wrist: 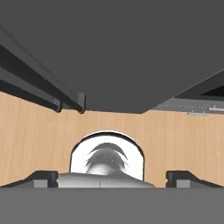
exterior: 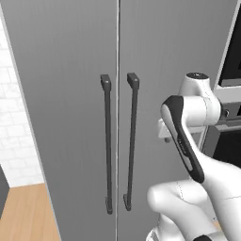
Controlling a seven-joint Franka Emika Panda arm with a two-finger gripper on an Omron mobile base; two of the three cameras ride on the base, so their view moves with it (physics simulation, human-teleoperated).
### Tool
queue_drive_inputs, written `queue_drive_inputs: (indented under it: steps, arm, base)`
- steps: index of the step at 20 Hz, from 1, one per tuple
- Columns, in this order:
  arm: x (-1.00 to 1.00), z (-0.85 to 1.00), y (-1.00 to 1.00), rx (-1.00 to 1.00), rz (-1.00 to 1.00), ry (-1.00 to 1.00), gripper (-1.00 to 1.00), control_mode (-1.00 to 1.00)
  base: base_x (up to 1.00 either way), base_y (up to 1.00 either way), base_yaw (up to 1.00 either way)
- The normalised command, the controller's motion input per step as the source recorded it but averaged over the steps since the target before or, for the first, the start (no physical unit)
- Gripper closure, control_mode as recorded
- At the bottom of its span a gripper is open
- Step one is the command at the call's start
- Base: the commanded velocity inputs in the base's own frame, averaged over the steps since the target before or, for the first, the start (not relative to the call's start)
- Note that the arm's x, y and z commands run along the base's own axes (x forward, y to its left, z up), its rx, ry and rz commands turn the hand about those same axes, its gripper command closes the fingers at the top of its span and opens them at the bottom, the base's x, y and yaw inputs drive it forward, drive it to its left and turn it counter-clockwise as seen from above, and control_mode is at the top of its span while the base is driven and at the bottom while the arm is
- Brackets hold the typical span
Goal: Grab a lemon wedge from the fridge and one ice cube from the ice bowl, and put them in the glass of lemonade.
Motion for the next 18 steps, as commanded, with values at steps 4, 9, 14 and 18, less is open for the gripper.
queue_drive_inputs:
  steps: [4,9,14,18]
  arm:
    - [-0.61,-0.19,-0.47,0.0,0.0,0.0,-1.0,-1.0]
    - [-0.23,0.0,-0.4,0.01,0.0,-0.04,-1.0,-1.0]
    - [0.33,0.0,0.42,0.0,0.0,0.0,-1.0,-1.0]
    - [0.23,-0.03,0.5,-0.01,0.0,0.0,-1.0,-1.0]
  base:
    - [0.0,0.0,0.0]
    - [0.0,0.0,0.0]
    - [0.0,0.0,0.0]
    - [0.0,0.0,0.0]
